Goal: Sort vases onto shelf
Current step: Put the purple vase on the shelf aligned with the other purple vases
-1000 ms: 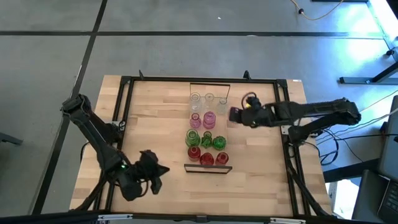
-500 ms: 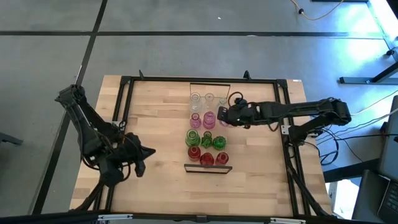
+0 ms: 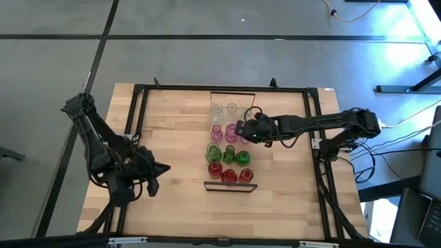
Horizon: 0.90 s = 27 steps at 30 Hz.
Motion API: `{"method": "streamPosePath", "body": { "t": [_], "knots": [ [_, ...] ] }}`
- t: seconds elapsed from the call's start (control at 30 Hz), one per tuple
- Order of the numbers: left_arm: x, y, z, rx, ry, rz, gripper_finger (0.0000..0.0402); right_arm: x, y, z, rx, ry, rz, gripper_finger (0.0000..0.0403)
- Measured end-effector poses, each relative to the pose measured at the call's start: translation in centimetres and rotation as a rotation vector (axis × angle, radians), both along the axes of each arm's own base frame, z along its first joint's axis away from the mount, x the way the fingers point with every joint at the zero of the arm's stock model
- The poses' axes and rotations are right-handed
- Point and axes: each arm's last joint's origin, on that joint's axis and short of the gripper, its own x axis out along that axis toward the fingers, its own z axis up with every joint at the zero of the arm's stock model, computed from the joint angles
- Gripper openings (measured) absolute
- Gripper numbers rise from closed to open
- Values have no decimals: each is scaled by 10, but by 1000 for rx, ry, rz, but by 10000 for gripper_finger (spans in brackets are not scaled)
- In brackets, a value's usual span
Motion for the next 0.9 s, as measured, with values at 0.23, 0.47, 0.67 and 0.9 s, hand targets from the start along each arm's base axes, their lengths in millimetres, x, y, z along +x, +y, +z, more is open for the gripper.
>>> {"method": "streamPosePath", "body": {
  "t": [0.23, 0.47, 0.67, 0.9],
  "knots": [
    [-4, -3, 0, -1, 1, -23, 0, 5, -9, -8, 31, 13, -33, 0],
    [-5, -5, 0, -3, 0, -33, 0, 5, -15, -8, 31, 8, -55, 0],
    [-5, -5, 0, -4, -1, -33, 0, 7, -16, -11, 62, 18, -42, 0],
    [-5, -5, 0, -4, -1, -33, 0, 10, -16, -15, 64, 20, -46, 0]
  ]
}}
